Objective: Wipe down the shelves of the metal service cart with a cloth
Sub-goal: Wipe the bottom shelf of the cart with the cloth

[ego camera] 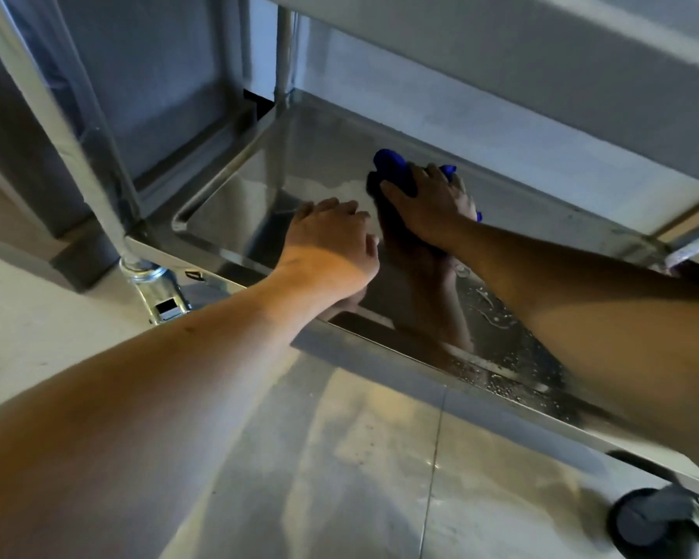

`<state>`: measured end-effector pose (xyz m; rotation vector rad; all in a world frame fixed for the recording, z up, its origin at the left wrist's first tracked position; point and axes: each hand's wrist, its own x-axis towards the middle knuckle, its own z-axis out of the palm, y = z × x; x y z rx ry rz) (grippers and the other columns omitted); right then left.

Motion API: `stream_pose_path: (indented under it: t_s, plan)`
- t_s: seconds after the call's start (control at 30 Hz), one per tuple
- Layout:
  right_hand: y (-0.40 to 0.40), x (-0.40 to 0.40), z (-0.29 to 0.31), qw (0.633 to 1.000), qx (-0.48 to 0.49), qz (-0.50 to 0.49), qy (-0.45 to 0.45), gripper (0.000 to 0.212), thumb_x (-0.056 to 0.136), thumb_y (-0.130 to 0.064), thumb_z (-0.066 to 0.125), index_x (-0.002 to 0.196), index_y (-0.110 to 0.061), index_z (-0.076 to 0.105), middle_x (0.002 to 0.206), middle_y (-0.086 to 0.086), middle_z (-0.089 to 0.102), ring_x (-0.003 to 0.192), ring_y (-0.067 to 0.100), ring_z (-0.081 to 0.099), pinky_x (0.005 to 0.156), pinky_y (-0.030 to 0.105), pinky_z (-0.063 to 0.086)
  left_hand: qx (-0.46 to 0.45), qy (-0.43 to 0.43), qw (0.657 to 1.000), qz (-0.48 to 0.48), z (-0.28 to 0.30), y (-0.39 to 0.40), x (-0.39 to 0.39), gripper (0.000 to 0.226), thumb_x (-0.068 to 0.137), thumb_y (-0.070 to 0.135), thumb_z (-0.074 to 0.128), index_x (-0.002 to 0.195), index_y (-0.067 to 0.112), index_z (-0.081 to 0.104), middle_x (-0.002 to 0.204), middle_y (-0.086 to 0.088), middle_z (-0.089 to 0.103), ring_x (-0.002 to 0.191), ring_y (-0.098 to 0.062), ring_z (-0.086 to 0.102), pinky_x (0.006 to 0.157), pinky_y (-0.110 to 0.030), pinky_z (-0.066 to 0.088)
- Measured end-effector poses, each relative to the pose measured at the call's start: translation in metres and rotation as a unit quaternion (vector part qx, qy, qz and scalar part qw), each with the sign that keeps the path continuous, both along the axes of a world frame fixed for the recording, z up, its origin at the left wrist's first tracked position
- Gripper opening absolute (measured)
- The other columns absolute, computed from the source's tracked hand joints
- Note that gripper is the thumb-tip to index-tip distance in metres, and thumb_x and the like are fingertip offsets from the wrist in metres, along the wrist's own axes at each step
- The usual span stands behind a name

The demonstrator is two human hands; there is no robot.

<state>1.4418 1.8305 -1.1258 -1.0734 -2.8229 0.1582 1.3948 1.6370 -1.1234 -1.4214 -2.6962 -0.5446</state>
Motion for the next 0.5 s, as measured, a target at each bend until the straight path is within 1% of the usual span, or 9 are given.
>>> stream_pose_path:
  t_s: [0.07, 0.13, 0.17, 0.23, 0.27, 0.33, 0.4, 0.5]
  plan:
    - [-0.018, 0.020, 0.002, 1.000, -0.017, 0.016, 0.000, 0.073, 0.090, -0.078, 0.026, 0.150, -0.036, 0.033, 0.147, 0.002, 0.044, 0.136, 0.035, 0.036, 0.105, 0.061, 0.038, 0.064, -0.050, 0.996, 0.041, 0.004, -0.005, -0.004, 0.027, 0.098, 0.034, 0.048, 0.117, 0.022, 0.062, 0.112, -0.002, 0.067, 0.103, -0.020, 0.061, 0.092, -0.037, 0.048]
    - [-0.041, 0.043, 0.005, 0.999, -0.028, 0.039, -0.009, 0.072, 0.091, -0.078, 0.026, 0.152, -0.039, 0.028, 0.153, 0.000, 0.038, 0.141, 0.035, 0.030, 0.109, 0.063, 0.033, 0.125, -0.087, 0.985, 0.079, 0.005, -0.010, -0.009, 0.030, 0.097, 0.029, 0.049, 0.123, 0.021, 0.062, 0.112, -0.004, 0.069, 0.105, -0.023, 0.062, 0.094, -0.040, 0.050]
    - [-0.054, 0.054, 0.005, 0.998, -0.026, 0.053, -0.016, 0.073, 0.091, -0.078, 0.025, 0.153, -0.040, 0.026, 0.156, 0.000, 0.035, 0.142, 0.034, 0.028, 0.110, 0.063, 0.031, 0.140, -0.090, 0.982, 0.087, 0.005, -0.013, -0.010, 0.032, 0.097, 0.029, 0.050, 0.125, 0.020, 0.062, 0.112, -0.005, 0.070, 0.106, -0.024, 0.063, 0.095, -0.042, 0.050]
    - [-0.082, 0.077, 0.005, 0.996, -0.014, 0.085, -0.028, 0.075, 0.090, -0.079, 0.021, 0.154, -0.040, 0.022, 0.160, 0.001, 0.030, 0.144, 0.034, 0.025, 0.112, 0.061, 0.030, 0.162, -0.072, 0.981, 0.084, 0.003, -0.014, -0.009, 0.032, 0.095, 0.026, 0.054, 0.125, 0.019, 0.063, 0.109, -0.007, 0.071, 0.103, -0.026, 0.064, 0.093, -0.042, 0.052]
    - [-0.096, 0.089, 0.006, 0.994, -0.013, 0.100, -0.037, 0.076, 0.090, -0.080, 0.020, 0.155, -0.040, 0.020, 0.162, 0.002, 0.026, 0.146, 0.036, 0.023, 0.113, 0.061, 0.028, 0.169, -0.056, 0.981, 0.076, 0.003, -0.013, -0.007, 0.032, 0.094, 0.025, 0.056, 0.123, 0.017, 0.064, 0.106, -0.008, 0.072, 0.100, -0.027, 0.065, 0.090, -0.041, 0.052]
    - [-0.118, 0.109, 0.007, 0.990, -0.028, 0.127, -0.061, 0.078, 0.090, -0.081, 0.017, 0.156, -0.040, 0.015, 0.165, 0.003, 0.019, 0.150, 0.039, 0.012, 0.117, 0.062, 0.019, 0.164, -0.028, 0.984, 0.061, 0.001, -0.013, -0.005, 0.030, 0.093, 0.023, 0.057, 0.122, 0.016, 0.065, 0.103, -0.010, 0.072, 0.097, -0.029, 0.065, 0.086, -0.041, 0.050]
    - [-0.133, 0.132, 0.009, 0.988, -0.049, 0.129, -0.069, 0.078, 0.089, -0.082, 0.015, 0.156, -0.041, 0.012, 0.166, 0.003, 0.015, 0.151, 0.040, 0.004, 0.118, 0.060, 0.012, 0.146, -0.024, 0.988, 0.052, 0.001, -0.012, -0.001, 0.030, 0.094, 0.025, 0.057, 0.122, 0.017, 0.064, 0.104, -0.011, 0.071, 0.097, -0.030, 0.065, 0.085, -0.041, 0.051]
    - [-0.146, 0.164, 0.010, 0.987, -0.043, 0.141, -0.064, 0.074, 0.091, -0.081, 0.017, 0.154, -0.041, 0.008, 0.166, 0.002, 0.015, 0.151, 0.039, 0.004, 0.117, 0.060, 0.009, 0.142, -0.015, 0.989, 0.035, 0.002, -0.011, 0.007, 0.031, 0.095, 0.027, 0.056, 0.124, 0.019, 0.063, 0.109, -0.011, 0.070, 0.098, -0.030, 0.064, 0.083, -0.041, 0.051]
